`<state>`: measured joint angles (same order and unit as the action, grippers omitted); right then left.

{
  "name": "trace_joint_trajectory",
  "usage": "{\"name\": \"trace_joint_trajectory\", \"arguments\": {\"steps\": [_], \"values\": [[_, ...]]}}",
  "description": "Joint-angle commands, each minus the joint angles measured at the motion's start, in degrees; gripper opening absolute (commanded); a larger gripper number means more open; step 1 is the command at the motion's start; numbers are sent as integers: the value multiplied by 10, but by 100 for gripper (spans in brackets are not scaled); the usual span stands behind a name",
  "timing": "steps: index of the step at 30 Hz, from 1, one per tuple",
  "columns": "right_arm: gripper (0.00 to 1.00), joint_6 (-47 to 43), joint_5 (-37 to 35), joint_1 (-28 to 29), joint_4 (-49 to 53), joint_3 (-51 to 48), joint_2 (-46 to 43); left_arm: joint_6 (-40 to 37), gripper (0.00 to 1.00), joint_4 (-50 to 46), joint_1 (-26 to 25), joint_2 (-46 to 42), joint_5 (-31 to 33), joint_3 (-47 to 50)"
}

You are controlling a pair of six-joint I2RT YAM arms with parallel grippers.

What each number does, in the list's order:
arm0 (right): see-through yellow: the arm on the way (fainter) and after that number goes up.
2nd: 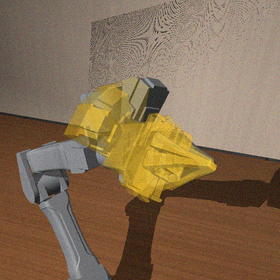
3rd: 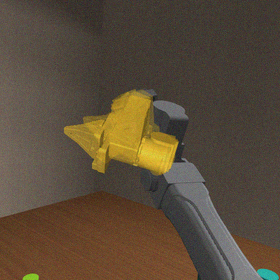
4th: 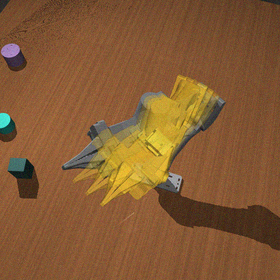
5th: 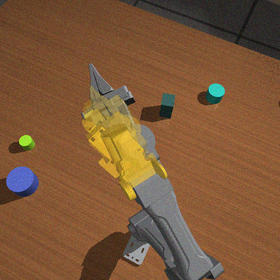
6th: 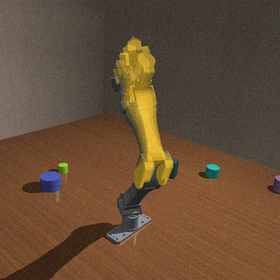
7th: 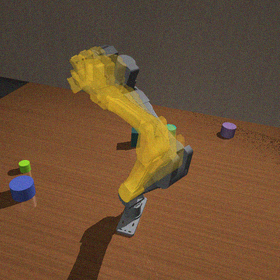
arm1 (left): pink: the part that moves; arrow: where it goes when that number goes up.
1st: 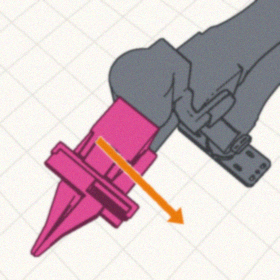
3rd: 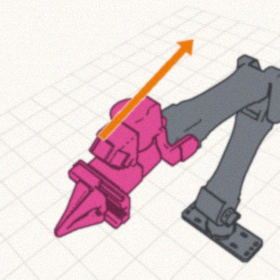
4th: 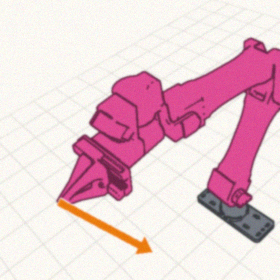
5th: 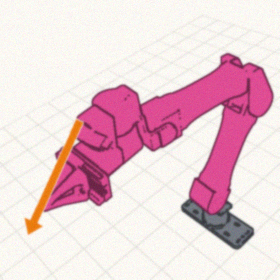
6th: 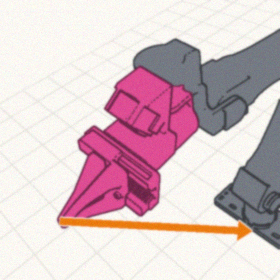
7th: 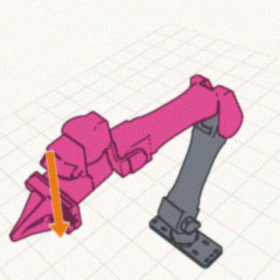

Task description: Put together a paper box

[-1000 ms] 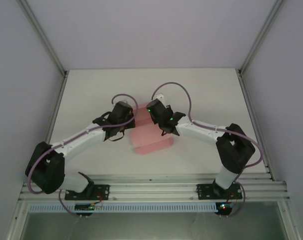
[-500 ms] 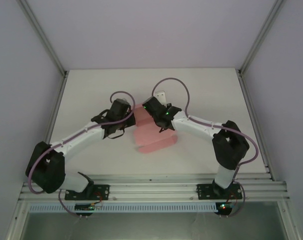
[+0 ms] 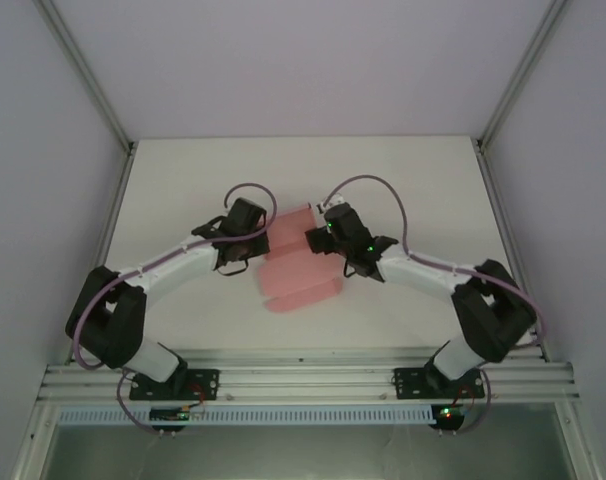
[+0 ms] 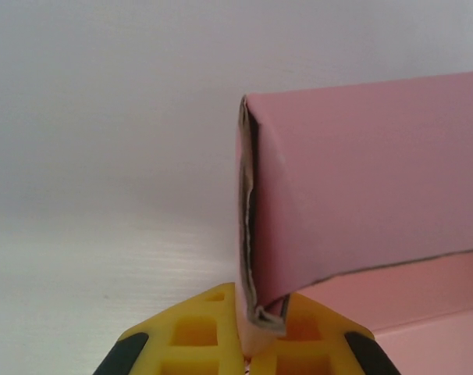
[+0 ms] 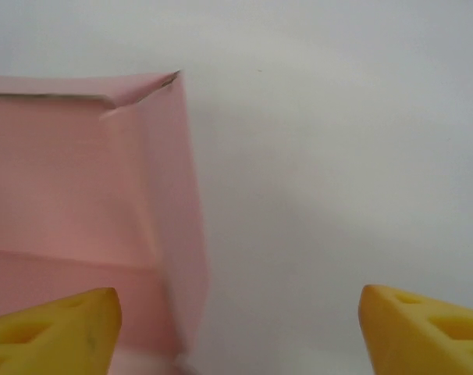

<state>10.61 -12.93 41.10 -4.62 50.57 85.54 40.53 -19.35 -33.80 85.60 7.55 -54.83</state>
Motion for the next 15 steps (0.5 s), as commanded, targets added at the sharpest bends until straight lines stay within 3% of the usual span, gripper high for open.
{"name": "trace_joint_trajectory", "arguments": {"steps": [1,6,9,12,15], "values": [[100,2,124,-7,-68,-45,-78,-24,0,-4,6,-5,15,-24],[100,83,156,-41,-89,-114,-174,-69,0,-22,36,-6,-44,-40],[100,126,150,-68,-30,-122,-218,-110,0,-79,58,5,-61,-76],[100,135,129,-92,77,-102,-244,-212,0,-132,65,10,-64,-121],[100,139,127,-121,159,-93,-258,-364,0,-217,64,14,-99,-174]]}}
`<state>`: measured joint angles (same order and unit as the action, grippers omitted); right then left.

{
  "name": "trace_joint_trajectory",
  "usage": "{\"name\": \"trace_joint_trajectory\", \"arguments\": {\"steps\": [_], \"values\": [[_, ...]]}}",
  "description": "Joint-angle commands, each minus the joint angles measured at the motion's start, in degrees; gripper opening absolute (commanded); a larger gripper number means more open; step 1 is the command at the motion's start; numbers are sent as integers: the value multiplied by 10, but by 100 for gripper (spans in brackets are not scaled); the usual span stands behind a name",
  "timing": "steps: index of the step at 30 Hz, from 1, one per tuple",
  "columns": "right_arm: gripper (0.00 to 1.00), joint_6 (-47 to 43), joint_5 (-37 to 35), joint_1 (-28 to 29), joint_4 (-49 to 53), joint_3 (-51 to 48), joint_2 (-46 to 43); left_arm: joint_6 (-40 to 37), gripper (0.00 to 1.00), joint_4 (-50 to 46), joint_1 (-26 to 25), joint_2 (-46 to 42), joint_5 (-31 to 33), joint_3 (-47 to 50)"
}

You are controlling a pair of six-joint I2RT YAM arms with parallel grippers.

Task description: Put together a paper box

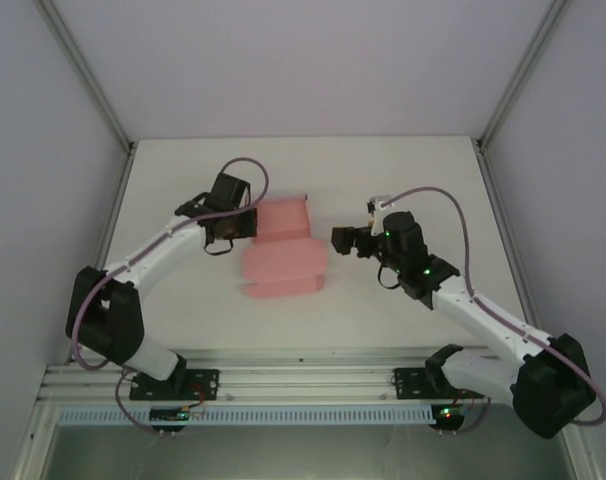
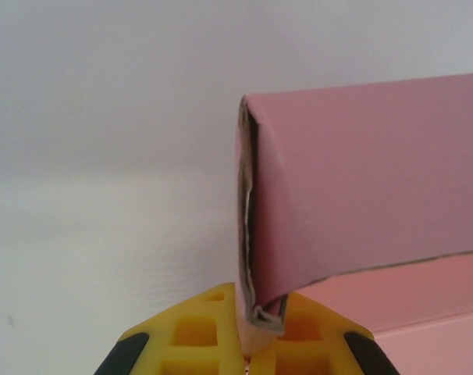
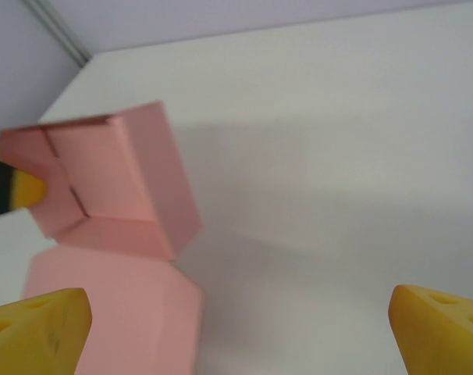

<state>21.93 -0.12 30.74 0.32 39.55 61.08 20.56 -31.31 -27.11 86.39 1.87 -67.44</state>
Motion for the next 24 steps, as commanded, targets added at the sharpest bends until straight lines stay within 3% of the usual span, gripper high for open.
{"name": "trace_joint_trajectory", "arguments": {"steps": [1,5,10,16,24], "values": [[100,32,1,-29,132,18,-16,-215,0,-125,-8,8,-49,-63],[100,43,42,-83,193,17,-20,-400,0,-208,-55,13,5,-101],[100,50,85,-123,210,3,-25,-513,0,-289,-91,66,56,-172],[100,46,97,-132,204,-11,-32,-579,0,-326,-163,216,208,-273],[100,45,98,-147,202,-35,-44,-571,0,-455,-190,475,234,-581]]}}
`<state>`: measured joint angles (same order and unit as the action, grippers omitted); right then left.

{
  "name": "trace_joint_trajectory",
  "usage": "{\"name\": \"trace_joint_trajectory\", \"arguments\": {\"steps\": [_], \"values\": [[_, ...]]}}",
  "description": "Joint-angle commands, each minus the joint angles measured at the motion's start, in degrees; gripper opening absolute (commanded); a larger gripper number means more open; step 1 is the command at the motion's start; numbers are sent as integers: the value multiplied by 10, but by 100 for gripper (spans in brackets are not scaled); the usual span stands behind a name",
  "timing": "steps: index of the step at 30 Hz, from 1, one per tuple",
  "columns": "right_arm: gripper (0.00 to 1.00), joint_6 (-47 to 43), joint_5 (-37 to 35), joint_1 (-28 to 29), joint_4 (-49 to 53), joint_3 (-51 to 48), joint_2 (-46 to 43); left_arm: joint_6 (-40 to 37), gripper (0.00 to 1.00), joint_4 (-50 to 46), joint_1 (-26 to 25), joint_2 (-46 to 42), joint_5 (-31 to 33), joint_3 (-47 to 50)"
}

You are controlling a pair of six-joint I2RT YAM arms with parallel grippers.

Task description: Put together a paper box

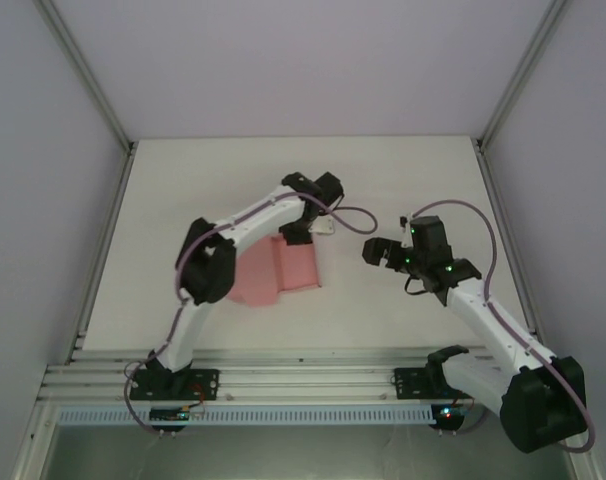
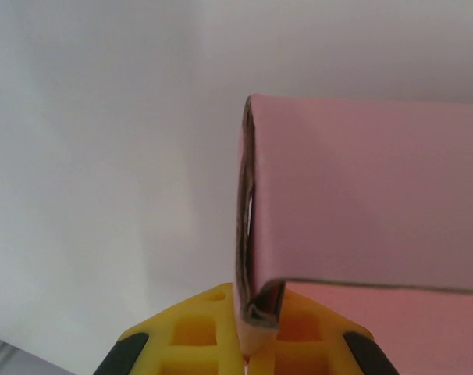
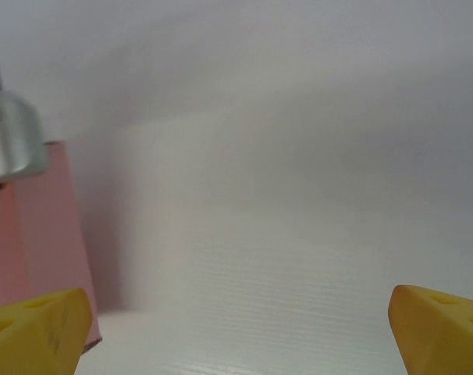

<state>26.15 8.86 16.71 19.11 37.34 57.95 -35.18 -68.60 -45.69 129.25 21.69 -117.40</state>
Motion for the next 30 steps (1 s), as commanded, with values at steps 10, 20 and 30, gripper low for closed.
{"name": "trace_joint_trajectory", "arguments": {"steps": [10,20,30], "values": [[100,2,17,-28,23,-48,-52,-16,39,-84,-14,97,9,-169],[100,-1,34,-33,15,-50,-52,-13,69,-5,-22,2,-40,-84],[100,-26,60,-28,-25,-14,-20,9,99,115,-18,-124,-29,94]]}}
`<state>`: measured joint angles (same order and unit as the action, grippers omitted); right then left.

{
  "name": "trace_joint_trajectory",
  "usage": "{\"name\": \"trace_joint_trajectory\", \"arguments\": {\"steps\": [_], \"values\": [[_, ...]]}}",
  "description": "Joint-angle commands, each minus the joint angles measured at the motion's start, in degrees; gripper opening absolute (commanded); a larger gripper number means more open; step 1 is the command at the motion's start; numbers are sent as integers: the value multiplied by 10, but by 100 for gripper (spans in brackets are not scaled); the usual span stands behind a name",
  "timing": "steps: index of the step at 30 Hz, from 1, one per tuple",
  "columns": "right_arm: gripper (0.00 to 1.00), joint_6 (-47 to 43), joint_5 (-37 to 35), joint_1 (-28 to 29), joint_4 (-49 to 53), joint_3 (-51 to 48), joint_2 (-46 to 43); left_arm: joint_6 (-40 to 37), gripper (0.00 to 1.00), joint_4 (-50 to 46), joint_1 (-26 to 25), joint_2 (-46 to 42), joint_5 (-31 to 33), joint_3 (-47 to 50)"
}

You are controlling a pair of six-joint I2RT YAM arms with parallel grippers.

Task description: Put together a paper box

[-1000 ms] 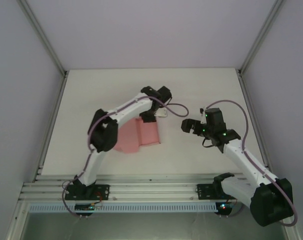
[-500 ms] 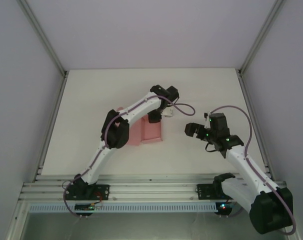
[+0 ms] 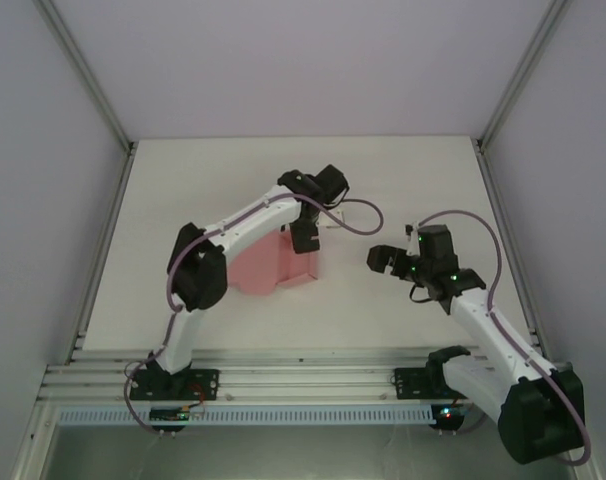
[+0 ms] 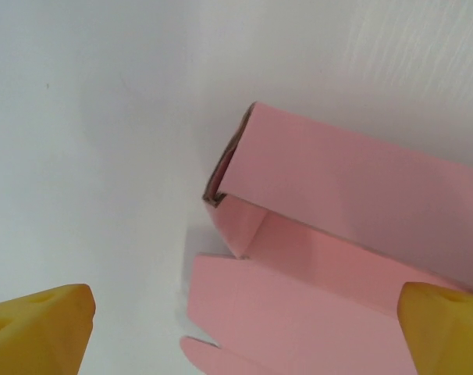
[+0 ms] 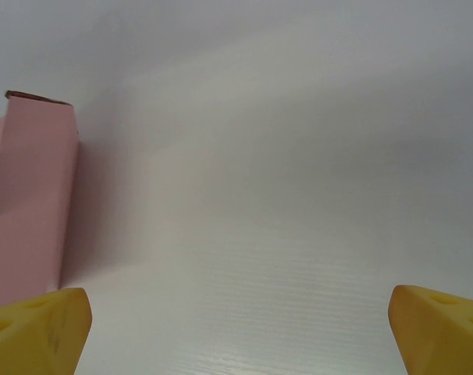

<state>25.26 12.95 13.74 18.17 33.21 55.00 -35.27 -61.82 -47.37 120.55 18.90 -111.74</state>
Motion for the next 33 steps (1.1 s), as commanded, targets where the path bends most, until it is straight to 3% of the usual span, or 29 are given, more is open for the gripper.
{"name": "trace_joint_trajectory", "arguments": {"steps": [1,8,14,19,22,26,29,33], "values": [[100,-20,21,3,-16,33,14,13,100,60,1,-51,-2,56],[100,-59,23,38,-20,107,75,64,100,145,28,-157,-2,163],[98,-106,1,88,31,240,192,132,100,214,53,-253,48,263],[96,-147,-21,143,109,392,321,268,100,267,75,-348,124,367],[94,-183,-55,184,180,502,405,412,100,266,96,-413,172,427],[89,-256,-85,229,297,658,536,589,100,260,162,-505,97,520],[87,-330,-118,258,392,776,633,632,100,293,211,-573,11,599],[82,-422,-130,279,492,931,748,651,100,347,250,-646,-38,673]]}}
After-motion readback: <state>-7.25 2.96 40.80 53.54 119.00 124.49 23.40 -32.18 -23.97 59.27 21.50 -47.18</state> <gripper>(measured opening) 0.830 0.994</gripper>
